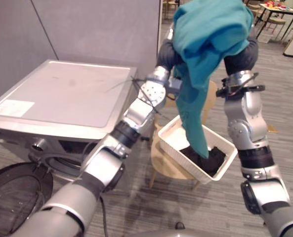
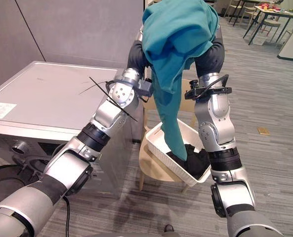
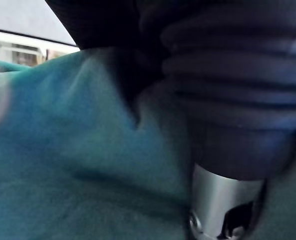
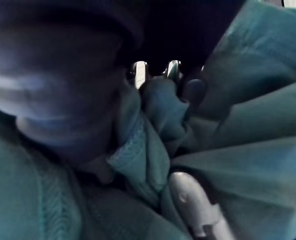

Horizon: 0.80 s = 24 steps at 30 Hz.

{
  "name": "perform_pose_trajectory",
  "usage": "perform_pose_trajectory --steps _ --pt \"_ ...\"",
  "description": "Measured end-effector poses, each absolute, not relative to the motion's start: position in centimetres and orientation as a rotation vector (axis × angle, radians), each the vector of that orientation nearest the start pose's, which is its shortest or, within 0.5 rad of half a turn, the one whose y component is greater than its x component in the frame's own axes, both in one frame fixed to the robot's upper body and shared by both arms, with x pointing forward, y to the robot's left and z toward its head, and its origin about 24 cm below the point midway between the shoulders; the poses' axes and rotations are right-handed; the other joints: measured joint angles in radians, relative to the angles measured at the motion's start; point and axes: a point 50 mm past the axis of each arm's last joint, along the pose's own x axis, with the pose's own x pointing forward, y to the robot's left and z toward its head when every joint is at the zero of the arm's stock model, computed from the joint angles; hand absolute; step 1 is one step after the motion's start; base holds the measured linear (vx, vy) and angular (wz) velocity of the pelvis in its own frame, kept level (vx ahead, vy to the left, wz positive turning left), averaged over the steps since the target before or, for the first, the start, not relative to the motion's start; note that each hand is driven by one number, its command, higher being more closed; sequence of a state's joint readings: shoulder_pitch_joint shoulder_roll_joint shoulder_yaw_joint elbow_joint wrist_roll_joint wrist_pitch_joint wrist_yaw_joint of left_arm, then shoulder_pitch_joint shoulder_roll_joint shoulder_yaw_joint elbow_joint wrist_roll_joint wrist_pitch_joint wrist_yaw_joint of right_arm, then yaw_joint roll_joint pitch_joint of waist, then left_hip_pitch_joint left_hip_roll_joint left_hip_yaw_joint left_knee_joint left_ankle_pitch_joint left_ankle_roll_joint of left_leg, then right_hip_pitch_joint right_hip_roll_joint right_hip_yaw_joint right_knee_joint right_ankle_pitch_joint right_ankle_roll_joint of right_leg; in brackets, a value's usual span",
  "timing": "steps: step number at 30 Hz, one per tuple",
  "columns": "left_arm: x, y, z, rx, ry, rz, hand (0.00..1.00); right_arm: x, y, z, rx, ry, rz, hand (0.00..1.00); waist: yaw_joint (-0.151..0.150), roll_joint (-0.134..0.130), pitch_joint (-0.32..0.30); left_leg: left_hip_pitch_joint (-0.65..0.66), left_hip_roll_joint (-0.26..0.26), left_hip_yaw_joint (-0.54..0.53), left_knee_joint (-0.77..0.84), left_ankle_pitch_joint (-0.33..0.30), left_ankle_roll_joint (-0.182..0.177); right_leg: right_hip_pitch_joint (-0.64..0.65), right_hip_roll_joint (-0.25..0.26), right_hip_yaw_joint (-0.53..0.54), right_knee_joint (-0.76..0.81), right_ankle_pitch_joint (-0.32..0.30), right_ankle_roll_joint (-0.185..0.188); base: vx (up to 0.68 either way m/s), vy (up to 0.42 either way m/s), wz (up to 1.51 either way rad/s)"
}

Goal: Pick up the laundry basket with both hands and put the clothes into the washing machine.

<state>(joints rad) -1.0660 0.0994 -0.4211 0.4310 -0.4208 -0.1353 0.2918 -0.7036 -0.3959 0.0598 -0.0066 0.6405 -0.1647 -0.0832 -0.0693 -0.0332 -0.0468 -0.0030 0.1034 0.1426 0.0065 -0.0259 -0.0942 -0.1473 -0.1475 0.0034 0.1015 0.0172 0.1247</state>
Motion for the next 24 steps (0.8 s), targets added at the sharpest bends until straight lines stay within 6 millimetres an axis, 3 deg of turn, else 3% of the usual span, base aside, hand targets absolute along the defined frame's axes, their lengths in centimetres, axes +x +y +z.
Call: perform_pose_trajectory --steps 1,6,15,16,24 --pt "35.2 1.0 27.0 -0.104 -0.603 -0.359 1.00 31.9 -15.9 26.8 0.280 -0.775 0.236 1.00 -0.001 0.000 0.000 0.000 0.000 0.000 0.000 0.000 0.000 0.000 0.000 0.000 0.000 0.000 0.000 0.00 0.000 0.00" --pt "33.7 0.7 28.8 -0.149 -0.695 -0.390 1.00 31.8 -16.0 27.0 0.301 -0.781 0.243 1.00 -0.001 0.002 0.001 0.001 0.000 -0.001 0.000 0.000 0.000 0.001 0.000 0.000 0.000 0.000 0.000 0.00 0.000 0.00" --pt "32.6 0.1 29.7 -0.180 -0.741 -0.423 1.00 31.5 -16.1 27.0 0.312 -0.797 0.255 1.00 -0.001 0.003 0.001 0.001 0.000 -0.003 -0.002 0.000 0.000 0.002 -0.001 -0.002 0.000 0.000 0.000 0.00 0.000 0.00" --pt "32.6 0.0 29.7 -0.184 -0.740 -0.427 1.00 31.5 -16.1 27.0 0.311 -0.797 0.257 0.00 -0.001 0.003 0.001 0.001 0.000 -0.004 -0.002 0.000 0.000 0.003 -0.001 -0.003 0.000 0.000 0.000 0.00 0.000 0.00" --pt "32.4 -0.2 29.6 -0.167 -0.753 -0.425 1.00 31.5 -16.8 25.2 0.309 -0.749 0.228 0.00 -0.001 0.002 0.001 0.001 0.000 -0.004 -0.003 0.000 0.000 0.003 -0.001 -0.003 -0.001 0.000 0.000 0.00 0.000 0.00"
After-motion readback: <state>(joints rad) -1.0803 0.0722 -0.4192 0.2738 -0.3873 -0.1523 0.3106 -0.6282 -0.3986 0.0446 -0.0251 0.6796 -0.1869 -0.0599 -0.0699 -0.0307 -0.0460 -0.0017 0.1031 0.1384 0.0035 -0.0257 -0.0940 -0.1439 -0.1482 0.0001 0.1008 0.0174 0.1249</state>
